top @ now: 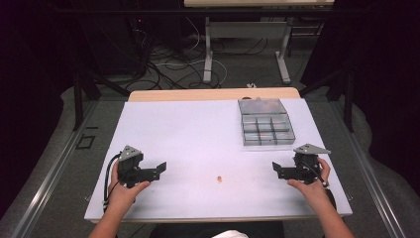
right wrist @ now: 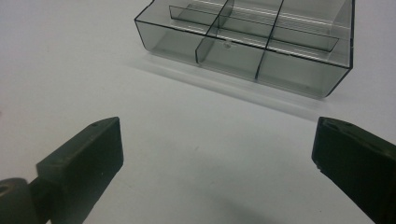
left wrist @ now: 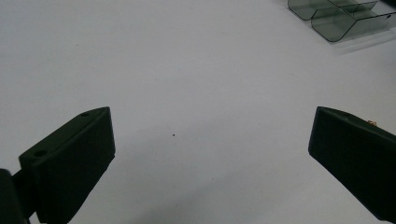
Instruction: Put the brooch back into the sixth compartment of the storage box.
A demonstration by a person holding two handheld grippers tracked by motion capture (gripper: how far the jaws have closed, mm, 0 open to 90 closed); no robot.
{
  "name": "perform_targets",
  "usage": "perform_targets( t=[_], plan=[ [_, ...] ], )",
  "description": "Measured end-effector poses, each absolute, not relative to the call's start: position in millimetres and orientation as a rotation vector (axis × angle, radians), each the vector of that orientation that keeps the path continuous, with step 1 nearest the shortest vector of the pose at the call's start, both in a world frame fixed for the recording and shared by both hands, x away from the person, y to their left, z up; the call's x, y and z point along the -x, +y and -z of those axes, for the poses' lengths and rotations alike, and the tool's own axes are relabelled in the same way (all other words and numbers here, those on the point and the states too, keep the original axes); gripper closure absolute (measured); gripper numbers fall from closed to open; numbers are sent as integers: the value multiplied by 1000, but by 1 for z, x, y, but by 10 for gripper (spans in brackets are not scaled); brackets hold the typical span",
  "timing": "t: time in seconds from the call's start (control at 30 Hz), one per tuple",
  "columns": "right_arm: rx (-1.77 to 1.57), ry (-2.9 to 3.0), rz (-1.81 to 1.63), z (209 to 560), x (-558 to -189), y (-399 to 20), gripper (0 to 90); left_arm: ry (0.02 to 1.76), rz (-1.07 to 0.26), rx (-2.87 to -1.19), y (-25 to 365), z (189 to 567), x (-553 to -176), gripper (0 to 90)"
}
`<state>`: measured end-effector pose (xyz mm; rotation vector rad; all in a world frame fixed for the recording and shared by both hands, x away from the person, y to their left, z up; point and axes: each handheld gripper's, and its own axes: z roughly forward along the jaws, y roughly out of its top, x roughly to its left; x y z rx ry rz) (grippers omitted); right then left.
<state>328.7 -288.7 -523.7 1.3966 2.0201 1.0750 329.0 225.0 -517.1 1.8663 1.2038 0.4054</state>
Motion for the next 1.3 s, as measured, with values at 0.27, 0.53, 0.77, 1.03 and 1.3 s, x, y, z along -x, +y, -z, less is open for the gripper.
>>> perform_targets(
  t=[0.27, 0.53, 0.77, 1.03, 1.3],
  plan=[
    [-1394, 2034, -1064, 528, -329, -287, 39, 1198, -400, -1868, 222, 519, -331, 8],
    [-1373, 2032, -1089, 526, -328, -284, 39, 1210, -395, -1870, 224, 519, -331, 8],
    [-1366, 2046, -1082, 526, -329, -282, 42, 1211, -387, -1876, 224, 519, -332, 8],
    [-1339, 2065, -1089, 526, -329, -278, 58, 1222, -396, -1863, 227, 518, -333, 9],
    [-1298, 2101, -1093, 523, -329, -268, 67, 1225, -397, -1862, 229, 517, -334, 8]
  ],
)
